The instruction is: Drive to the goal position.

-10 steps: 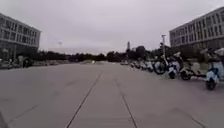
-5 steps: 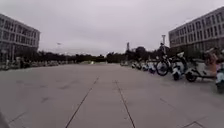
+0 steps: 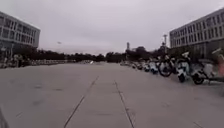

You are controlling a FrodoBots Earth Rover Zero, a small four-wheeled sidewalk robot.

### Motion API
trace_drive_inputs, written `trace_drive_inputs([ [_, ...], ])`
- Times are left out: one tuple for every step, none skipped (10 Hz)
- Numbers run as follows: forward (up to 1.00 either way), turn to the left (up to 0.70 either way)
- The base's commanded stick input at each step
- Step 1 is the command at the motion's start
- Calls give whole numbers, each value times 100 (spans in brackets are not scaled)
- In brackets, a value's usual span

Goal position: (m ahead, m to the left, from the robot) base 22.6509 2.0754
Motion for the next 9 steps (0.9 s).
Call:
trace_drive_inputs([
  [70,0],
  [70,0],
  [70,0],
  [70,0],
  [70,0],
  [70,0],
  [70,0],
  [70,0],
  [70,0],
])
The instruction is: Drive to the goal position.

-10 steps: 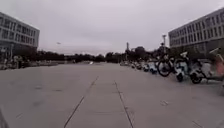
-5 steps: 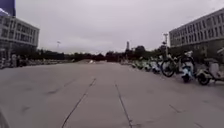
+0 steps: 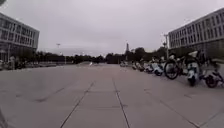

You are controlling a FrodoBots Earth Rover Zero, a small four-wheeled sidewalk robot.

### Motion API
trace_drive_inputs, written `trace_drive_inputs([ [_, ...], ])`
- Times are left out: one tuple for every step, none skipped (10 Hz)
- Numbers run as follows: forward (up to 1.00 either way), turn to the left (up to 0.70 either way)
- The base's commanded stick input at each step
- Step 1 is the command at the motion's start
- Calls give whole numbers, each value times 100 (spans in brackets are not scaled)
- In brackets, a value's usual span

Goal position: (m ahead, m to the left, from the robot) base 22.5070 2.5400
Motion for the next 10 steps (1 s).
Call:
trace_drive_inputs([
  [70,0],
  [70,0],
  [70,0],
  [70,0],
  [70,0],
  [70,0],
  [70,0],
  [70,0],
  [70,0],
  [70,0],
])
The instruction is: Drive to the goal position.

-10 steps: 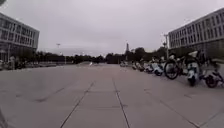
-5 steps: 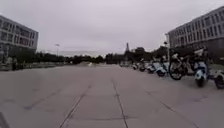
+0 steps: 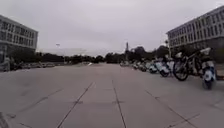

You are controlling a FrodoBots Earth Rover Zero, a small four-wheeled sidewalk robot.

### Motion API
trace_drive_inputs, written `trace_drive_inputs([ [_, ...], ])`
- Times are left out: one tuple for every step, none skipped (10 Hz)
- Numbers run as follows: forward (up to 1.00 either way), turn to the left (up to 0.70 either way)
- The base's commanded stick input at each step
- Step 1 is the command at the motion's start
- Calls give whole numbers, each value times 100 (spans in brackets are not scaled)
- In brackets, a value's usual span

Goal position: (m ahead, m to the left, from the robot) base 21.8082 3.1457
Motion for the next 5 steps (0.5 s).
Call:
trace_drive_inputs([
  [70,0],
  [70,0],
  [70,0],
  [70,0],
  [70,0],
])
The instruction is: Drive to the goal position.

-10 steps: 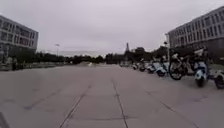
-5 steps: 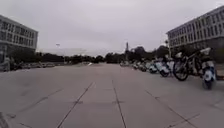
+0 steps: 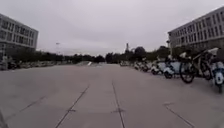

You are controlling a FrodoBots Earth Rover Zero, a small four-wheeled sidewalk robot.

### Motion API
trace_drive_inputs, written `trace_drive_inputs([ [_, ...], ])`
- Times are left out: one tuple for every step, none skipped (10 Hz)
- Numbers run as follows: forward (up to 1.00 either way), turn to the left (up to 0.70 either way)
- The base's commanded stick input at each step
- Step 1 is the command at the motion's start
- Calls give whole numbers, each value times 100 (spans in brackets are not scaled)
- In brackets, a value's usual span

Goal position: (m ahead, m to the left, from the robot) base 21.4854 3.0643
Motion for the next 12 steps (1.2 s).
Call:
trace_drive_inputs([
  [70,0],
  [70,0],
  [70,0],
  [70,0],
  [70,0],
  [70,0],
  [70,0],
  [70,0],
  [70,0],
  [70,0],
  [70,0],
  [70,0],
])
